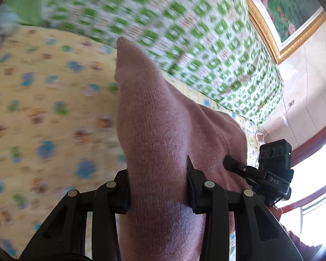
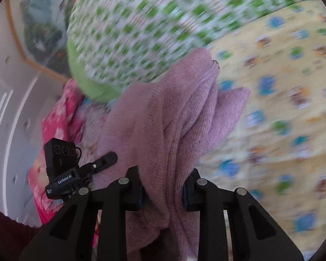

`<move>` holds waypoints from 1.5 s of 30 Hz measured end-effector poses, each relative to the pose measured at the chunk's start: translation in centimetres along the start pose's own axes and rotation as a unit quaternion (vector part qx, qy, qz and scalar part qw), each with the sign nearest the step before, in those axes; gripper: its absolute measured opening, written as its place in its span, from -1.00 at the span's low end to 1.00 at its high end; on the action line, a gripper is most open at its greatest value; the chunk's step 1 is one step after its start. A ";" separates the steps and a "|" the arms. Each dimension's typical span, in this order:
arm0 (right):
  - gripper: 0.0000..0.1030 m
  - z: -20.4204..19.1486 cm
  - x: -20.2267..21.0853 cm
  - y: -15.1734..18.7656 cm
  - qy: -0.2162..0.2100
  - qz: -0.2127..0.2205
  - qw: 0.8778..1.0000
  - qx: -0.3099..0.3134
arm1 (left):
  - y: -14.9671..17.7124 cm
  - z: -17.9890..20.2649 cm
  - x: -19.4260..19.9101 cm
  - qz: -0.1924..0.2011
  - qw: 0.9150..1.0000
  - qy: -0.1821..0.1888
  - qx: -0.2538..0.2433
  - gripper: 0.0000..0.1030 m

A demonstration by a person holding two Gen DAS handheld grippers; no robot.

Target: Fold small clothes

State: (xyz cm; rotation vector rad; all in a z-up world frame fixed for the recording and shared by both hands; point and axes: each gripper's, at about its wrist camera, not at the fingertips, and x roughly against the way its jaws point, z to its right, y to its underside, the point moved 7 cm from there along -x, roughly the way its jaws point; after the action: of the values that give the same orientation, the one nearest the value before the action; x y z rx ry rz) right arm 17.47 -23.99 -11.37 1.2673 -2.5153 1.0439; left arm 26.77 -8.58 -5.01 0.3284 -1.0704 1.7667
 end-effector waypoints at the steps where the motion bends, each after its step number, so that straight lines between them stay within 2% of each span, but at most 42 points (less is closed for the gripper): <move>1: -0.48 -0.2 -0.9 0.3 -0.002 -0.008 1.000 0.002 | 0.3 -0.7 0.8 0.003 1.000 -0.005 0.001 -0.24; 5: -0.48 -1.2 -4.7 2.8 -0.005 -0.048 0.999 0.001 | 2.8 -5.3 3.4 0.002 0.999 -0.024 0.036 -0.24; 10: -0.48 -0.1 -7.1 5.1 0.023 -0.089 0.996 0.001 | 5.9 -8.4 3.3 -0.009 0.998 -0.034 0.060 -0.24; 13: -0.48 0.8 -7.4 5.6 0.037 -0.094 0.995 -0.003 | 7.3 -9.5 2.4 -0.023 0.997 -0.043 0.063 -0.24; 18: -0.48 1.6 -7.4 5.7 0.047 -0.095 0.994 -0.008 | 7.8 -10.3 1.9 -0.023 0.997 -0.043 0.054 -0.23; 21: -0.37 1.9 -7.7 5.8 0.052 -0.098 0.994 -0.018 | 7.9 -10.8 1.3 -0.025 0.997 -0.051 0.055 -0.17; 24: -0.07 2.2 -7.2 6.0 0.064 -0.098 0.993 -0.032 | 8.1 -10.9 1.3 -0.028 0.996 -0.057 0.065 0.01; 26: 0.11 2.1 -6.3 6.2 0.075 -0.092 0.992 -0.035 | 8.4 -11.1 1.9 -0.029 0.995 -0.063 0.065 0.04; 33: 0.19 1.0 -1.5 7.5 0.110 -0.050 0.992 -0.029 | 10.0 -10.7 4.8 -0.039 0.995 -0.084 0.039 0.23; 36: 0.19 -0.2 0.2 8.8 0.108 -0.038 0.993 -0.022 | 11.2 -11.0 6.1 -0.046 0.995 -0.085 0.038 0.28; 40: 0.19 -1.5 0.5 11.0 0.106 -0.053 0.993 -0.012 | 13.4 -11.8 6.9 -0.062 0.993 -0.087 0.043 0.29; 45: 0.19 -0.8 -0.9 12.4 0.124 -0.075 0.989 -0.015 | 15.1 -12.3 6.7 -0.072 0.993 -0.078 0.058 0.29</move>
State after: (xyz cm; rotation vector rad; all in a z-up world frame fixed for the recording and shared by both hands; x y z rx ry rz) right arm 8.61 -17.88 -17.65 1.2139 -2.2081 1.0536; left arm 13.79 3.58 -15.41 0.6091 -1.0290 1.6985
